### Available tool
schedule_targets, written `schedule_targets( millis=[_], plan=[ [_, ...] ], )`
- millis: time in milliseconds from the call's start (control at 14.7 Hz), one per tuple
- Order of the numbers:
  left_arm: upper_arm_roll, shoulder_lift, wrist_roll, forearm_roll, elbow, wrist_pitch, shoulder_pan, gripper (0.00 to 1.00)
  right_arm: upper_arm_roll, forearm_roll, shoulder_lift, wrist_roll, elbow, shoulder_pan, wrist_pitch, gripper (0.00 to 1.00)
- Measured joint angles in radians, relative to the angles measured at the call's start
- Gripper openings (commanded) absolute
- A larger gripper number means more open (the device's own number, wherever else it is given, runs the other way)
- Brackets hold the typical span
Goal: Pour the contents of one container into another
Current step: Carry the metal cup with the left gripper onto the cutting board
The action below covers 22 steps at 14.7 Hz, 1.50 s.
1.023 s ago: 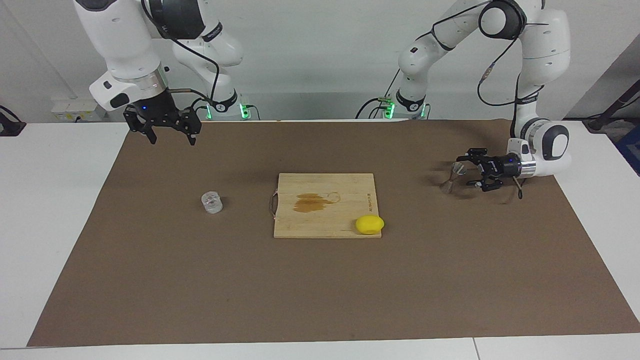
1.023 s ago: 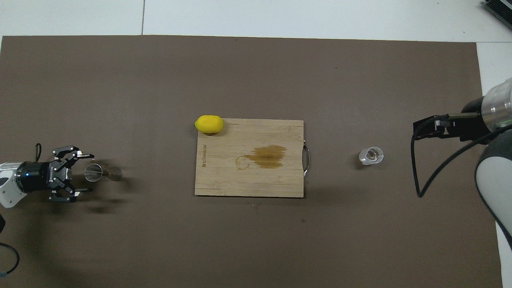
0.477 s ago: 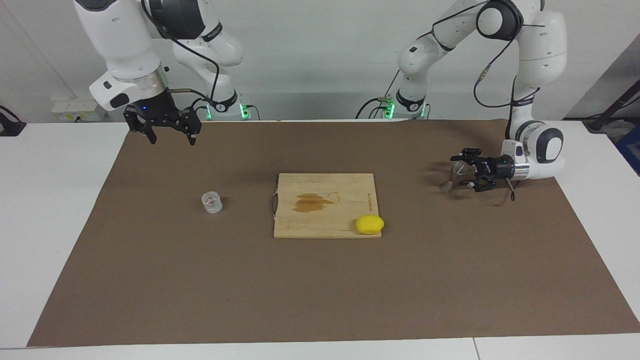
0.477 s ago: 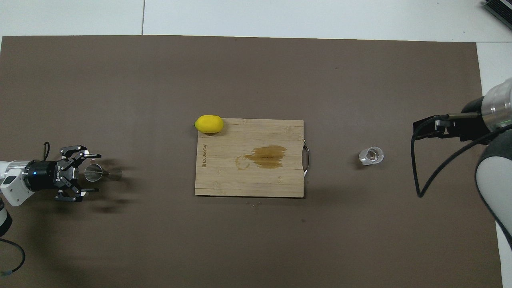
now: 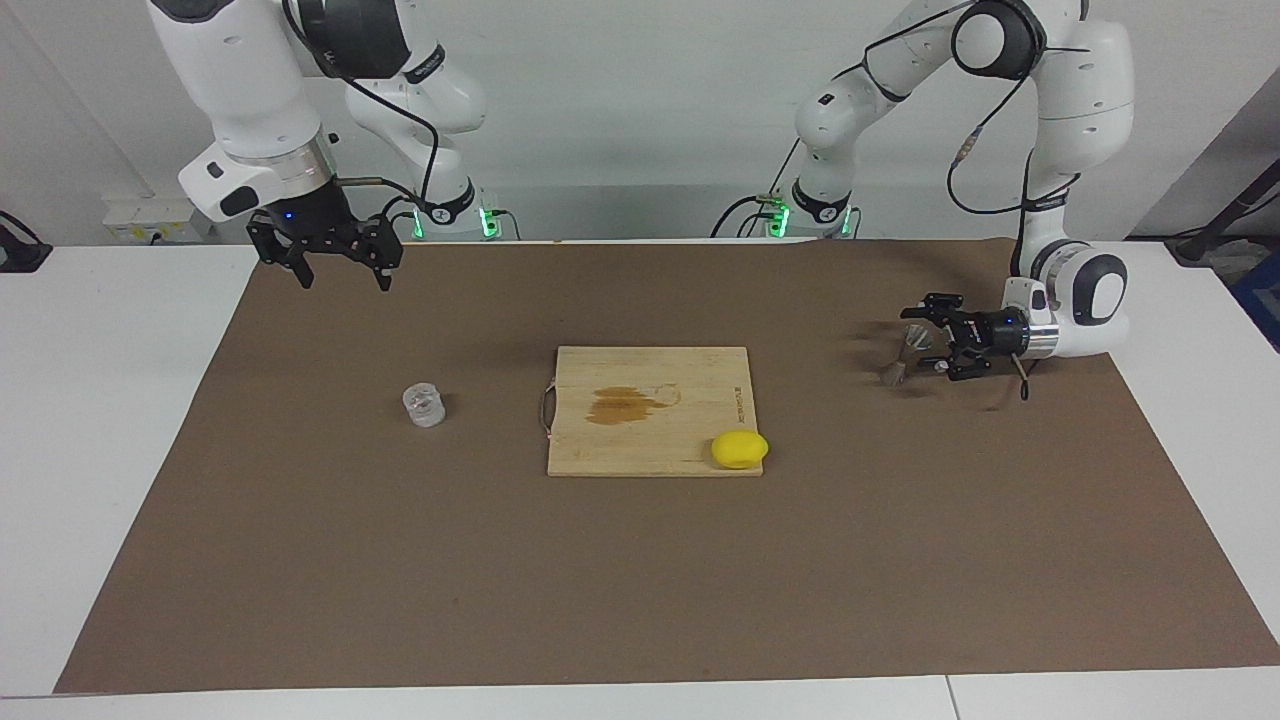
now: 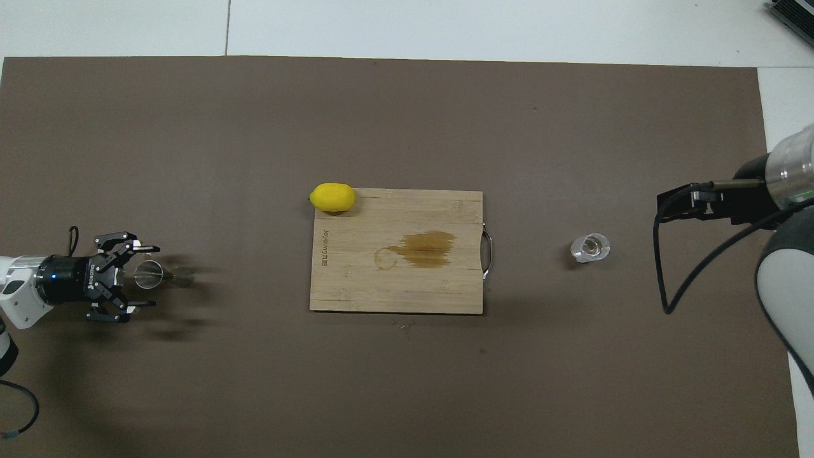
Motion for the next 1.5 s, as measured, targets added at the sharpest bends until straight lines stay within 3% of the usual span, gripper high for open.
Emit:
schedule_targets(
  millis=[136, 341, 750, 1500],
  plan=[
    [0.001, 0.0, 0.0, 0.0, 0.0, 0.0, 0.0, 0.75, 0.0, 0.0, 0.0, 0.0, 0.0, 0.0, 0.0, 1.0],
    [0.0, 0.0, 0.0, 0.0, -0.001, 0.0, -0.002, 0.58, 0.0, 0.0, 0.0, 0.0, 0.0, 0.0, 0.0, 1.0],
    [0.001, 0.0, 0.0, 0.0, -0.001, 0.003, -0.012, 0.35, 0.0, 0.0, 0.0, 0.0, 0.0, 0.0, 0.0, 1.0],
    [-0.004, -0.017, -0.04, -0.054, 0.003, 0.004, -0.066, 0.36, 0.0, 0.0, 0.0, 0.0, 0.0, 0.0, 0.0, 1.0]
  ],
)
